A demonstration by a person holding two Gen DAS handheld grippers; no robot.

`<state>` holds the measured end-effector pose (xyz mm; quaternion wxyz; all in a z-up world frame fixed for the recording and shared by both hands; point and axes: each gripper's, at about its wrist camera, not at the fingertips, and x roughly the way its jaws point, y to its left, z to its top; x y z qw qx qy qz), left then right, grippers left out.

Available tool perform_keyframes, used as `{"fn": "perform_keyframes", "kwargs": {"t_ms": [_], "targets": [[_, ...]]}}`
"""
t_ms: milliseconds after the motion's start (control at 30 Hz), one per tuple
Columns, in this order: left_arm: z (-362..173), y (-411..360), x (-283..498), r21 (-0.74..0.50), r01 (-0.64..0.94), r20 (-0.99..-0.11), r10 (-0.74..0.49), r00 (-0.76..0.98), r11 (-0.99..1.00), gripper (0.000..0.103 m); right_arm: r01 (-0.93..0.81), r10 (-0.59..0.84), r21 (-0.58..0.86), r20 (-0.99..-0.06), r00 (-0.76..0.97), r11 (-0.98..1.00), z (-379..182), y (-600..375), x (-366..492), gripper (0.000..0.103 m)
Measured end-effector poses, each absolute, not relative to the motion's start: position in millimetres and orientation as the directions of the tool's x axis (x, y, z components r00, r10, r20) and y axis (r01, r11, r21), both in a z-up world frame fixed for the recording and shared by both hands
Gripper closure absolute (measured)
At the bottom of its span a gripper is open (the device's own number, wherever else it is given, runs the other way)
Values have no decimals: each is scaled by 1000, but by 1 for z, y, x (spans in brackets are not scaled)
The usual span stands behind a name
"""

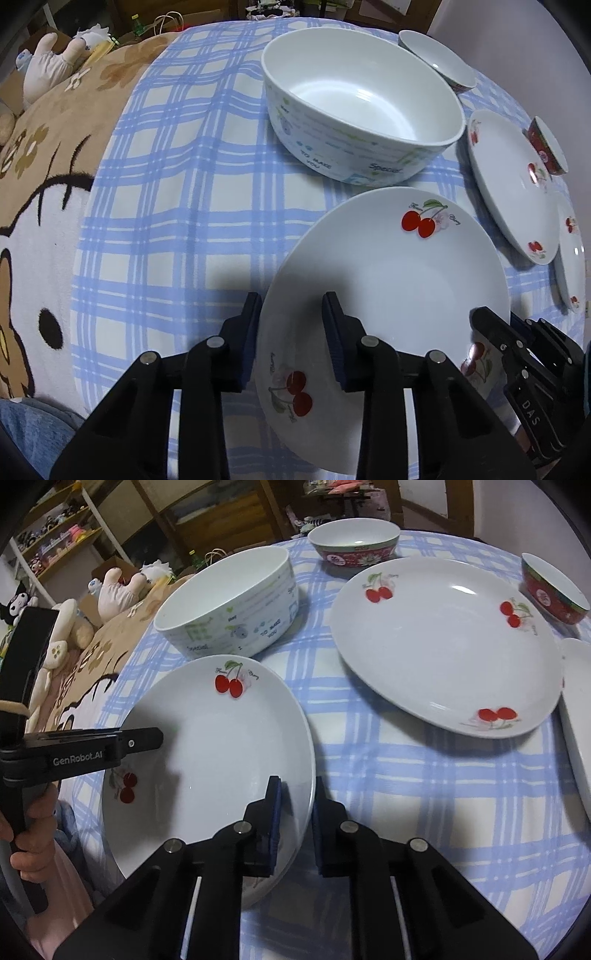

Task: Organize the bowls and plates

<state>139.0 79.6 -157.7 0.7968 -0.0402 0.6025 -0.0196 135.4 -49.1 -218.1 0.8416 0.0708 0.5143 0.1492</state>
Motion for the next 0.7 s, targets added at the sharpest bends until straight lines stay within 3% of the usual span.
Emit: {"fn": "perform_keyframes", "kwargs": {"t_ms": [700], "targets": [[-132,16,109,-144,141,-936,-181,302,979,74,-54,249,253,-851,462,966,-194,-111,90,87]]}}
